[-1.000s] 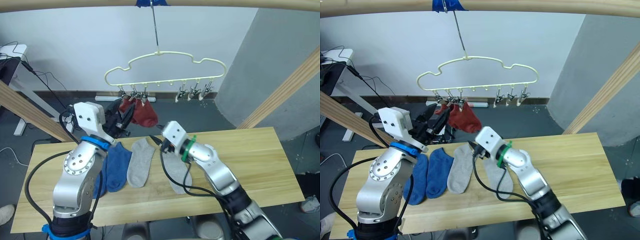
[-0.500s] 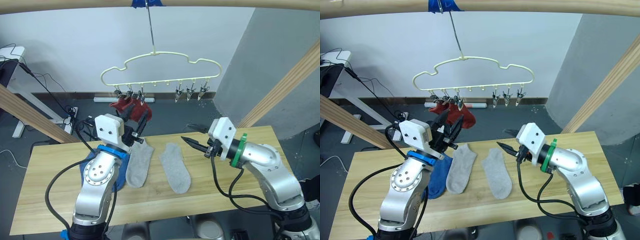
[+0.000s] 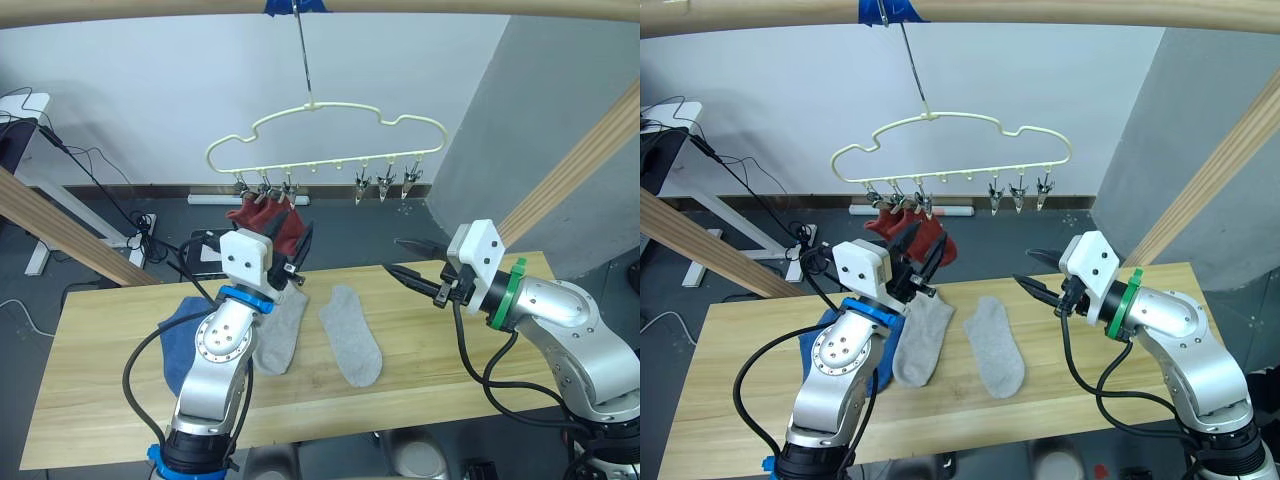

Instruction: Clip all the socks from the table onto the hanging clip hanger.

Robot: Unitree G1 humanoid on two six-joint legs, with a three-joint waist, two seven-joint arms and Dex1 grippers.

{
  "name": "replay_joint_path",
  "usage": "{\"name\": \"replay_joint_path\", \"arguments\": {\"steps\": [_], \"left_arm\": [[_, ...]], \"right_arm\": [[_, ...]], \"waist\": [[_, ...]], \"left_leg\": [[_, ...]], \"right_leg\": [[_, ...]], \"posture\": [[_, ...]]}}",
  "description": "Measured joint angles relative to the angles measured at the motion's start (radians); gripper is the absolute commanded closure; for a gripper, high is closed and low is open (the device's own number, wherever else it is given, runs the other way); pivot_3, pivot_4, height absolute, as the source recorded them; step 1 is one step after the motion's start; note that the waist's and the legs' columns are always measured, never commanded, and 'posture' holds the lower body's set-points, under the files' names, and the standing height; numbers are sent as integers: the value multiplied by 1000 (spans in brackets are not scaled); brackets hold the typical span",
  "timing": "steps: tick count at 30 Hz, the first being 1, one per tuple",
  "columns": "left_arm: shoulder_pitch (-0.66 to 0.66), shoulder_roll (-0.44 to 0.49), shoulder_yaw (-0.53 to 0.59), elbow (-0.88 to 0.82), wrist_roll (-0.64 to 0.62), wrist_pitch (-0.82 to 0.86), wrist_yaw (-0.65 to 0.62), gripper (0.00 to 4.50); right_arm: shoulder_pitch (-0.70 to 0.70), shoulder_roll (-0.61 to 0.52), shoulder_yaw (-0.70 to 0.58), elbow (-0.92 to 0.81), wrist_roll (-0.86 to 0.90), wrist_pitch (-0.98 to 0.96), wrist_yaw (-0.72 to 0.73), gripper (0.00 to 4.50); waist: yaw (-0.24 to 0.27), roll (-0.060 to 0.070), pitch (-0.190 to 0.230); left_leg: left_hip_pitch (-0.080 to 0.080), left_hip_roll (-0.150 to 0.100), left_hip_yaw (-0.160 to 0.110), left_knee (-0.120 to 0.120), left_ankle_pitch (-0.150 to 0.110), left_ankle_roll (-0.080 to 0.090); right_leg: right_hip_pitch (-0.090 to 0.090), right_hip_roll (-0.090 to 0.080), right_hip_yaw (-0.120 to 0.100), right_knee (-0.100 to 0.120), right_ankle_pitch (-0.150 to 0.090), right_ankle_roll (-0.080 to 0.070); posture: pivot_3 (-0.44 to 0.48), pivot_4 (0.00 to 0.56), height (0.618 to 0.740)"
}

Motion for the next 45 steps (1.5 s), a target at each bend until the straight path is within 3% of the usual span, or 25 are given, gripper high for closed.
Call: {"name": "replay_joint_path", "arguments": {"steps": [11,45], "left_arm": [[-95,-30,33,69,15,3,51,2344],[-181,-81,61,88,5,100,121,2344]], "right_arm": [[-2,2,9,-6,6,-7,-32,2439],[-24,2,8,-25,69,-12,-48,2439]], "waist": [[-3,0,0],[-11,0,0]], "left_leg": [[0,0,0,6,0,0],[0,0,1,7,0,0]], "right_leg": [[2,1,1,0,2,3],[2,0,2,0,3,4]], "posture": [[-296,274,740],[-301,269,740]]}}
